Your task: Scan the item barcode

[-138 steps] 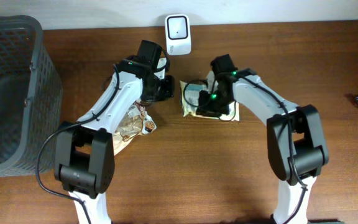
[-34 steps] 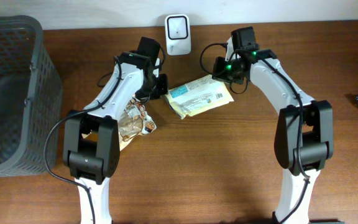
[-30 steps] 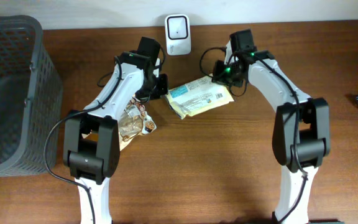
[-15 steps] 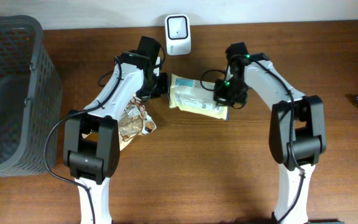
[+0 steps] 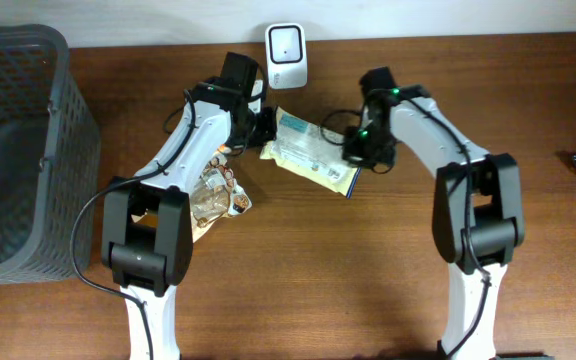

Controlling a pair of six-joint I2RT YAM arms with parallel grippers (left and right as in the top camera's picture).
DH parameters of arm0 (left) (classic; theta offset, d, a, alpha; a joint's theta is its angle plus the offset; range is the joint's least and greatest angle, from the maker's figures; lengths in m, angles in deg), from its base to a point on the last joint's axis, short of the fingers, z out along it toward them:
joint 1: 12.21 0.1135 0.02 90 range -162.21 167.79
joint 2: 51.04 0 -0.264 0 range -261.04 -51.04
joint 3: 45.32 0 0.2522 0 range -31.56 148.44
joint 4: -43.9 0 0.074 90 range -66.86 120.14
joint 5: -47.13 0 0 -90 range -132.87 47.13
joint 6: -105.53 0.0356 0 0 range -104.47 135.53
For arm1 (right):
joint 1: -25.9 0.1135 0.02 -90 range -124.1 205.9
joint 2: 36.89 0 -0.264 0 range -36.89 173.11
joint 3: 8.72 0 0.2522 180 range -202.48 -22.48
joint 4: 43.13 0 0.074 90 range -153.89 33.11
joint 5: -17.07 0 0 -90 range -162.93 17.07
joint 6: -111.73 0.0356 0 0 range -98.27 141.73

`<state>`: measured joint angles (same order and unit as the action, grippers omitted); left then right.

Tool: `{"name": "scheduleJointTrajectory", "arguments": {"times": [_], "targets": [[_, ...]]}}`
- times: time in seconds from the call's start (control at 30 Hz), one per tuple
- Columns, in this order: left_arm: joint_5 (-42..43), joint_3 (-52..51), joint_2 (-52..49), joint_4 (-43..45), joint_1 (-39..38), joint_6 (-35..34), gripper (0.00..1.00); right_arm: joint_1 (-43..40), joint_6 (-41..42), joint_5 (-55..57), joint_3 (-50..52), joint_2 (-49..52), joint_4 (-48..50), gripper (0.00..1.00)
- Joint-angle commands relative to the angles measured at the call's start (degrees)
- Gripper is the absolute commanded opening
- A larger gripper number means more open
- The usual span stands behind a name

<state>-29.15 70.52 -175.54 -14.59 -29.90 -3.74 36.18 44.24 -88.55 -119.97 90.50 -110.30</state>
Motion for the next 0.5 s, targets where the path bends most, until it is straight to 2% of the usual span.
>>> {"name": "scheduleJointTrajectory", "arguments": {"times": [0.0,0.17,0.33,0.47], "targets": [[2.7,1.4,2.3,3.7,-1.0,1.1,0.00,-1.4,0.4,1.1,0.1,0.3,1.0,0.04],[3.0,1.0,2.0,5.7,-3.4,1.1,0.00,-1.3,0.3,1.1,0.1,0.3,3.1,0.04],[-4.9,1.0,-0.3,7.6,-4.7,1.1,0.00,-1.3,0.3,-7.3,-0.1,-0.1,3.3,0.04],[-4.5,1.0,-3.4,7.8,-4.2,1.4,0.00,-1.3,0.3,-7.8,-1.1,-0.2,3.1,0.04]]}}
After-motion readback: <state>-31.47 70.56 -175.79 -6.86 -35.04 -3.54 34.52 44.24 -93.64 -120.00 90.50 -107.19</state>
